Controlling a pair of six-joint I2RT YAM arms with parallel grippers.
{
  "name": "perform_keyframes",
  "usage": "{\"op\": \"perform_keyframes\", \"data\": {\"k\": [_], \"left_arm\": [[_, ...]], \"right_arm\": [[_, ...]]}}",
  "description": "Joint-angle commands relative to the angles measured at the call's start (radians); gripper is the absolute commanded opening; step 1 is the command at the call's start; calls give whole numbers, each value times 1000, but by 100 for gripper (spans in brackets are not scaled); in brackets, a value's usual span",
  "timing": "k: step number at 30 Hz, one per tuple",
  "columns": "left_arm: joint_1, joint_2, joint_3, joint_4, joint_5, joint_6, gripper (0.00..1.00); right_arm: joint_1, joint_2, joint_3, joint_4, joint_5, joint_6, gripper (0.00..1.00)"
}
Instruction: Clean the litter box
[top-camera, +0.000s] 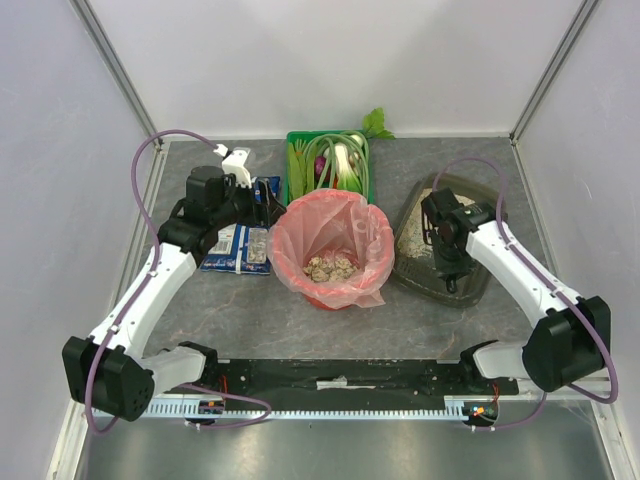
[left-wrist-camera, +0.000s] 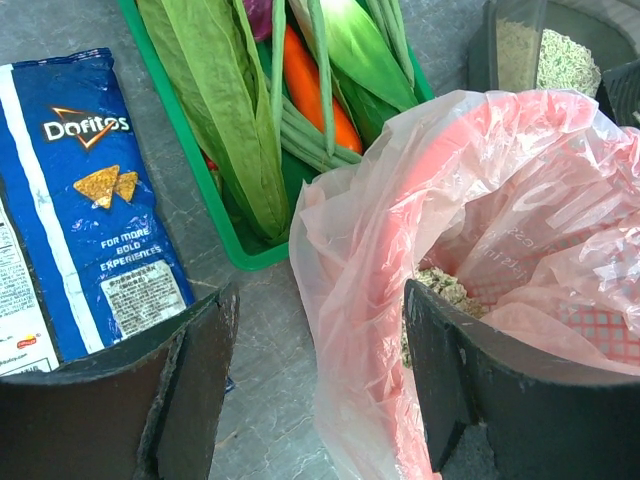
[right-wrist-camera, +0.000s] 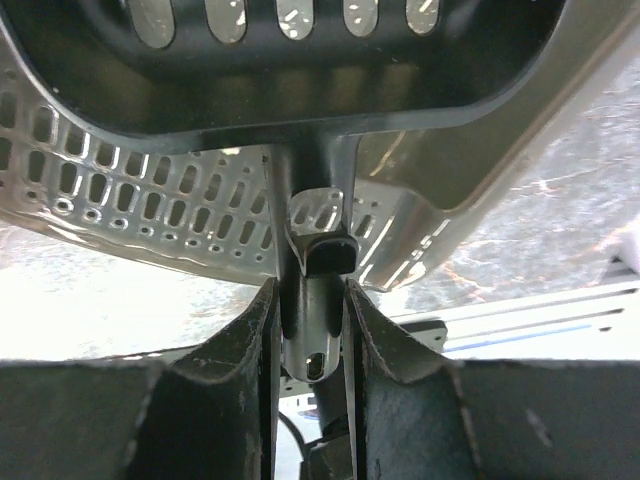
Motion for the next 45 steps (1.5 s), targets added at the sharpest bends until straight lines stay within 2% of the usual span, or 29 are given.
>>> {"op": "perform_keyframes", "data": {"k": [1,3,4,5,6,7,8,9,10,12,13,16,19,23,24,26,28,29,30,31,33,34,36,37,39,41,45], "left_arm": [[-5,-7,-6,26,-34,39,73],[-6,-1,-15,43,-38,39,73],[-6,5,-17,47,-37,39,73],[-5,8,-18,64,-35,42,73],[-5,13,-23,76,-37,45,73],[-5,25,-23,87,-40,48,73],[-5,31,-20,110,-43,54,73],[-5,42,-9,124,-53,59,73],[-6,62,-2,135,-61,63,73],[-5,91,43,156,-90,65,73],[-6,103,61,158,-106,50,74],[-5,146,86,191,-161,-8,75],[-6,154,77,196,-169,-30,77],[-8,88,45,185,-185,-61,80],[-8,79,37,185,-193,-62,80],[-6,73,37,156,-204,-64,82],[-8,83,58,109,-207,-71,82],[-6,88,69,91,-195,-76,82],[-6,100,77,78,-187,-79,82],[-6,103,92,61,-178,-81,82],[-8,109,106,55,-156,-67,82],[-8,111,119,52,-156,-59,82],[-8,114,135,40,-166,-27,82],[-6,120,150,29,-153,19,82],[-6,119,144,20,-149,39,82],[-8,106,118,24,-146,34,83],[-8,96,77,41,-61,82,82]], "right_arm": [[11,-8,54,-59,160,23,0],[-6,-25,57,-36,73,21,0],[5,-28,45,-19,-33,20,0],[18,-22,30,-39,-45,11,0],[18,7,35,-77,-4,7,0],[18,15,39,-106,172,20,0],[-16,4,40,-115,203,26,0],[-44,-6,43,-99,161,6,0],[-60,-10,37,-80,52,14,0],[-34,13,-10,-59,-88,44,0],[-15,29,-26,-97,-84,50,0],[-11,15,-34,-129,85,118,0],[-9,-2,-18,-132,-51,173,0],[-46,-43,48,-180,63,257,0],[-64,-51,40,-174,33,262,0],[-31,-27,3,-159,-76,259,0],[26,22,20,-233,-32,230,0],[11,27,25,-249,-4,215,0],[-27,27,29,-252,-46,167,0],[-126,23,26,-243,-112,159,0],[-124,24,32,-225,-240,184,0],[-41,39,67,-237,-223,194,0],[-5,76,129,-310,-145,170,0],[-122,54,172,-306,-188,128,0],[-127,56,183,-300,-321,95,0],[-104,66,163,-309,-344,72,0],[-130,67,66,-310,-276,73,0]]}}
